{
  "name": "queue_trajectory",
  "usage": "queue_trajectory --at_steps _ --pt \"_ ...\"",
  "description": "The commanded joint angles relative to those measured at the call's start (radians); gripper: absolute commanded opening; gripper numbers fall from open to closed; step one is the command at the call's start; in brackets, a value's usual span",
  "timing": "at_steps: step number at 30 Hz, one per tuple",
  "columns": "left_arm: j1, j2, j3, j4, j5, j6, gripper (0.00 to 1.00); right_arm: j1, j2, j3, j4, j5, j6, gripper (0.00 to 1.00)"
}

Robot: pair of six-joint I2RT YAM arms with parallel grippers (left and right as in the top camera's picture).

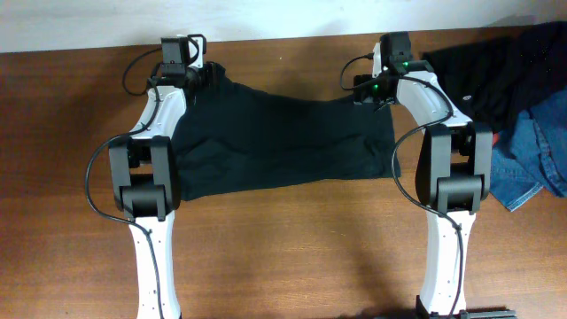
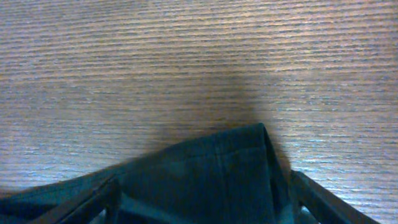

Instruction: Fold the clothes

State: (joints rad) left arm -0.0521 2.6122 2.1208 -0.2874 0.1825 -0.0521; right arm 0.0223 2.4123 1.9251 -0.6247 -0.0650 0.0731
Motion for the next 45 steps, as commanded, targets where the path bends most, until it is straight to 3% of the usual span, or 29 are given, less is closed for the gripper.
queue_trajectory --at_steps 1,3,7,9,14,17,18,20,45 --pt "0.0 0.043 0.007 -0.004 -0.006 0.005 0.39 0.01 0.038 -0.018 -0.022 -0.021 0.013 0.72" --pt "0.0 0.043 0.007 -0.005 -0.006 0.005 0.34 0.01 0.038 -0.018 -0.026 -0.021 0.013 0.55" --pt "0.0 0.043 0.007 -0.004 -0.007 0.005 0.24 0.01 0.038 -0.018 -0.033 -0.021 0.013 0.32" --pt "0.0 0.043 0.007 -0.004 -0.007 0.005 0.21 0.01 0.038 -0.018 -0.033 -0.021 0.013 0.29" --pt "0.001 0.043 0.009 0.005 -0.007 0.005 0.01 0.01 0.038 -0.018 -0.029 -0.021 0.012 0.28" --pt "0.001 0.043 0.023 0.006 -0.007 0.005 0.01 0.01 0.038 -0.018 -0.019 -0.021 0.012 0.33" --pt "0.001 0.043 0.028 0.005 -0.006 0.005 0.01 0.01 0.038 -0.018 -0.013 -0.021 0.012 0.27" --pt "0.001 0.042 0.045 -0.006 -0.006 0.005 0.01 0.01 0.038 -0.018 -0.002 -0.021 0.012 0.04" --pt "0.0 -0.005 0.095 -0.086 -0.006 0.005 0.01 0.01 0.027 -0.008 0.026 -0.018 0.012 0.04"
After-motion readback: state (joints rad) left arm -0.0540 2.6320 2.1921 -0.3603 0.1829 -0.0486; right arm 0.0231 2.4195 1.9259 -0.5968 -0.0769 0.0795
